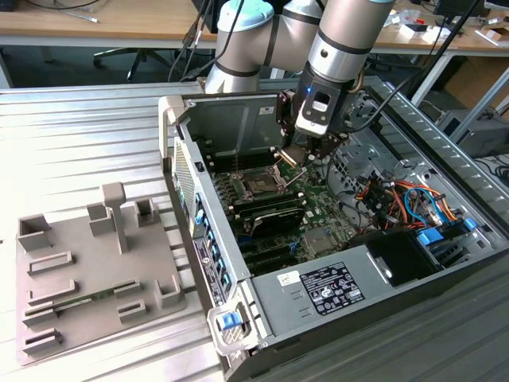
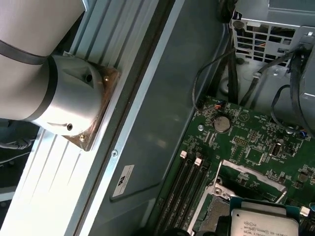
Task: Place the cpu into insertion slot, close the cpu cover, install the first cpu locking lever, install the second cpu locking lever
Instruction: 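Place the cpu into insertion slot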
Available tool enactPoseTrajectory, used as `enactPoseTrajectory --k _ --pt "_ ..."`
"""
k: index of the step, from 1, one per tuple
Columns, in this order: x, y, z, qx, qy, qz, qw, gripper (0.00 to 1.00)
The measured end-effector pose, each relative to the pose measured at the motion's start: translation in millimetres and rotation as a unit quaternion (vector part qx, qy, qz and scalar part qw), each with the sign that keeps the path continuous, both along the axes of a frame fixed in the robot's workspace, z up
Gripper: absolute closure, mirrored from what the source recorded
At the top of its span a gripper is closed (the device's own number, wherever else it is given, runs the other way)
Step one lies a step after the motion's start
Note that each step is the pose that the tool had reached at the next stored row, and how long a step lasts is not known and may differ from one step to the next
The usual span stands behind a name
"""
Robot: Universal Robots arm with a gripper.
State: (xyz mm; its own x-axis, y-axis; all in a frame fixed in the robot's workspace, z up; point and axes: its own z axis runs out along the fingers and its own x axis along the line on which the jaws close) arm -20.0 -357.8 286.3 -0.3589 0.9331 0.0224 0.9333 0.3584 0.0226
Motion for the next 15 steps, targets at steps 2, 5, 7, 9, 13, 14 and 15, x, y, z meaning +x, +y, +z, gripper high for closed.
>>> enactPoseTrajectory --k 2,5,7,9,13,14,15 --pt "0.0 0.0 0.0 0.0 0.0 -0.004 0.99999 0.45" --pt "0.0 0.0 0.0 0.0 0.0 -0.008 0.99997 0.45" --pt "0.0 0.0 0.0 0.0 0.0 -0.01 0.99995 0.45" --pt "0.0 0.0 0.0 0.0 0.0 -0.013 0.99991 0.45" --pt "0.0 0.0 0.0 0.0 0.0 -0.018 0.99984 0.45" --pt "0.0 0.0 0.0 0.0 0.0 -0.019 0.99982 0.45" --pt "0.0 0.0 0.0 0.0 0.0 -0.02 0.9998 0.45"
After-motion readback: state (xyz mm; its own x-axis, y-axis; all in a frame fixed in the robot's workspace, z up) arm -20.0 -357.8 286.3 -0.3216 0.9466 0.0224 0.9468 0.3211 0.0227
